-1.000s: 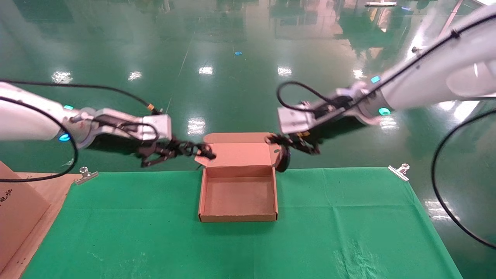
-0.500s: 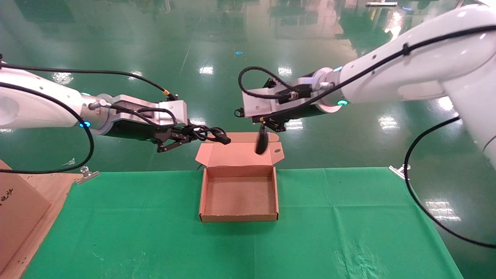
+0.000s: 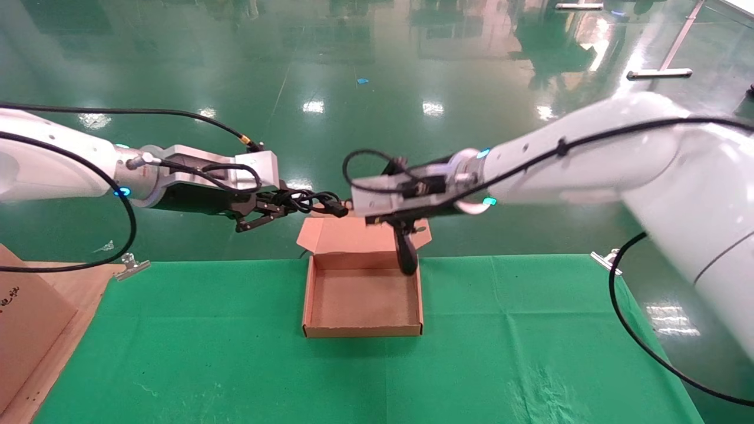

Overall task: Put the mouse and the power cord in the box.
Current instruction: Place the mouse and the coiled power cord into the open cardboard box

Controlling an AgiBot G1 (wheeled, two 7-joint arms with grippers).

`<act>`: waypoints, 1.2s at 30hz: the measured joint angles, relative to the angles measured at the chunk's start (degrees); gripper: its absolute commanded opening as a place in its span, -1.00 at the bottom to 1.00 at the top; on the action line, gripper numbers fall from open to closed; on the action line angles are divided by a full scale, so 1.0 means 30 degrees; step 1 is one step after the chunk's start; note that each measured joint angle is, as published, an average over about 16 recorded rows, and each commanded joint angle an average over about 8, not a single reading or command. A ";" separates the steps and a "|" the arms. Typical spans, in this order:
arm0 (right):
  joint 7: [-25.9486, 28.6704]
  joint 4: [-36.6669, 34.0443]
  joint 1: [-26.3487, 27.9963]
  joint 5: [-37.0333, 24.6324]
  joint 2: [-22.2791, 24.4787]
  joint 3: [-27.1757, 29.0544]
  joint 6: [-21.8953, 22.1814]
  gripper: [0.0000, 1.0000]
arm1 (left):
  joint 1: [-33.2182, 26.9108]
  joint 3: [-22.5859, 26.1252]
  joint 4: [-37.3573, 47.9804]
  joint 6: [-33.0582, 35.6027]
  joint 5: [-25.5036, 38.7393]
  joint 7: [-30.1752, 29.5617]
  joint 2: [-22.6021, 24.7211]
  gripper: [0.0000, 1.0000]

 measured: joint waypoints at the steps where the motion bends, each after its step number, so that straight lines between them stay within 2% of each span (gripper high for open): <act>1: 0.0126 0.0136 -0.0104 0.0155 -0.0005 -0.0280 0.0180 -1.00 | 0.0006 -0.0026 0.0008 0.0049 -0.0037 0.0037 -0.0048 -1.00; 9: 0.1151 0.1067 -0.0590 0.1379 -0.0026 -0.2372 0.1520 -1.00 | 0.0207 -0.0125 0.0036 0.0221 -0.0178 0.0419 -0.0309 -1.00; 20: 0.2054 0.1375 -0.0161 0.2759 0.0003 -0.4458 0.2649 -1.00 | 0.1022 -0.0205 0.0141 -0.0554 -0.0293 0.0699 -0.0123 -1.00; 29: 0.2010 0.0509 0.0581 0.3498 0.0090 -0.5455 0.2883 -1.00 | 0.2412 -0.0453 0.0087 -0.1517 -0.0651 0.0743 0.0806 -1.00; 36: 0.1380 -0.0747 0.1450 0.4036 0.0208 -0.5749 0.2469 -1.00 | 0.4266 -0.0454 -0.0758 -0.2120 -0.0767 0.0839 0.1679 -1.00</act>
